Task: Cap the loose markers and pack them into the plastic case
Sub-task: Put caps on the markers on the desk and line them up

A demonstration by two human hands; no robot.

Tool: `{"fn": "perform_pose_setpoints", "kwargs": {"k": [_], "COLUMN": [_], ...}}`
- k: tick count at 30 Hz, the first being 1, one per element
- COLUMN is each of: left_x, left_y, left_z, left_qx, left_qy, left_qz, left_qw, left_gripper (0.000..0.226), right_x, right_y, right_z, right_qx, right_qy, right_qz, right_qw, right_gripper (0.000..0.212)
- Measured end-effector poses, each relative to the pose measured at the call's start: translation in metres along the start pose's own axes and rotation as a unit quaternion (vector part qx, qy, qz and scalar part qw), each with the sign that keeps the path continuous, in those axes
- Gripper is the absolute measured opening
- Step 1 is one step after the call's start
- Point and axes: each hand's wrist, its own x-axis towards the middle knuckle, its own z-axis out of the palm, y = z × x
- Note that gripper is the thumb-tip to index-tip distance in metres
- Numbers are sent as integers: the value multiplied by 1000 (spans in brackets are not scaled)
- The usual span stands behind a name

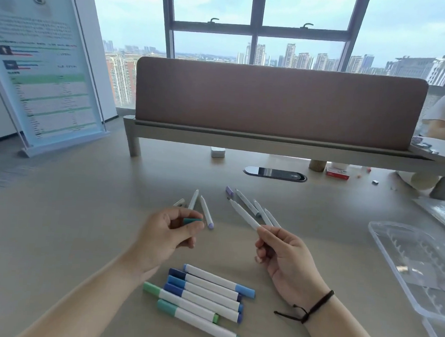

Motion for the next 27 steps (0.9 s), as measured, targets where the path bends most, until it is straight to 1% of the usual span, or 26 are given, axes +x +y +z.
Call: {"fn": "perform_pose_setpoints", "kwargs": {"k": [3,6,13,22,27], "left_x": [-6,-8,-8,-13,-17], "left_y": [-3,-7,-11,-9,-8], "left_z": [0,1,-1,-1,1], "left_qx": [-41,-45,-37,22,41], "left_qy": [23,24,49,10,-38], "left_qz": [12,27,34,66,81], "left_qw": [999,998,998,998,995], "left_gripper": [17,17,17,16,17], "right_x": [-4,-8,-10,-14,-17], "right_y": [-2,-2,-4,-3,-3], "right_z": [2,4,5,7,10], "right_qx": [1,-12,-12,-42,-58], "right_qy": [-7,-15,-41,-70,-74], "right_qz": [-4,-9,-13,-13,-8], "right_qw": [1000,1000,999,997,996], "right_gripper": [11,18,15,19,21]}}
